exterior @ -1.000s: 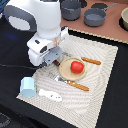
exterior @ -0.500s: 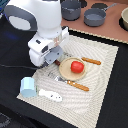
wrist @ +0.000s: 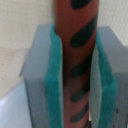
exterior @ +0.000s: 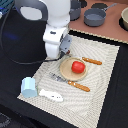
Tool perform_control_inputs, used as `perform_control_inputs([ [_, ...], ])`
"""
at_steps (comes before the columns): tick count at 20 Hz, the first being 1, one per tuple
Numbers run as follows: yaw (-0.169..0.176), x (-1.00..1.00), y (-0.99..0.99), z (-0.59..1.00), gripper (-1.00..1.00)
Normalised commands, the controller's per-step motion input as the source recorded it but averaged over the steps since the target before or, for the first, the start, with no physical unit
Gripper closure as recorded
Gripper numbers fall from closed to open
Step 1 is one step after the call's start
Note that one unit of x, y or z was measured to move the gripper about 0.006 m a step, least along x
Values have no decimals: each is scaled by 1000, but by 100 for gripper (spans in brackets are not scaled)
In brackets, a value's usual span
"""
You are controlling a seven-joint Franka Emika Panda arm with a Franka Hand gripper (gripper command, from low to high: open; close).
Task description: Interact with the objects in diverse but meaningful ways.
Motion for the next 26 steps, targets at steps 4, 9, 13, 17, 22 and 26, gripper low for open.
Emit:
perform_control_inputs([
  [4,178,4,624,-31,100],
  [9,172,0,567,-165,100],
  [13,99,-35,235,-176,-100],
  [17,1,19,14,222,-100],
  [22,-119,84,-215,899,-100],
  [26,-138,99,-392,1000,-100],
])
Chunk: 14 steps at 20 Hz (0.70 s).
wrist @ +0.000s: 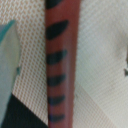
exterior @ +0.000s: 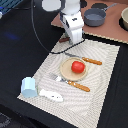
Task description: Interact with the objects in diverse but meaningful ways.
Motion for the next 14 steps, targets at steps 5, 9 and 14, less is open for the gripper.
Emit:
perform_control_inputs([
  [5,-133,1,-530,969,-100],
  [9,-75,0,-761,571,-100],
  [14,-3,0,-942,371,-100],
])
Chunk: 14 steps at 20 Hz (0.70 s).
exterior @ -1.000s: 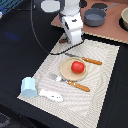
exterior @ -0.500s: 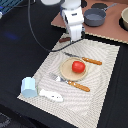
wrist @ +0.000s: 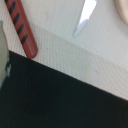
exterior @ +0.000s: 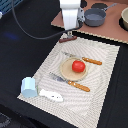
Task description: Interact with the objects in diverse but meaningful ways.
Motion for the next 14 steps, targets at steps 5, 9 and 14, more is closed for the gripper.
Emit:
perform_control_inputs([
  [5,0,0,-955,327,-100],
  [9,0,0,-953,282,-100],
  [14,0,0,-958,206,-100],
])
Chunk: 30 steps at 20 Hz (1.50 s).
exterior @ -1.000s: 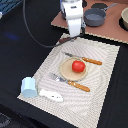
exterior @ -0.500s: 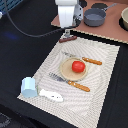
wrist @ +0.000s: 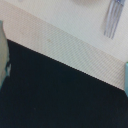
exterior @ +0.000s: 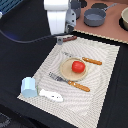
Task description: Interact with the objects in diverse but meaningful ways.
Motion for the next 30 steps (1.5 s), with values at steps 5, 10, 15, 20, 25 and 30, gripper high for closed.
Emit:
perform_control_inputs([
  [5,0,0,-974,161,-100],
  [10,0,0,-987,99,-100],
  [15,0,85,-947,116,-100],
  [20,-4,541,-774,221,-100],
  [25,-16,638,-601,42,-100],
  [30,-4,586,-379,-54,-100],
])
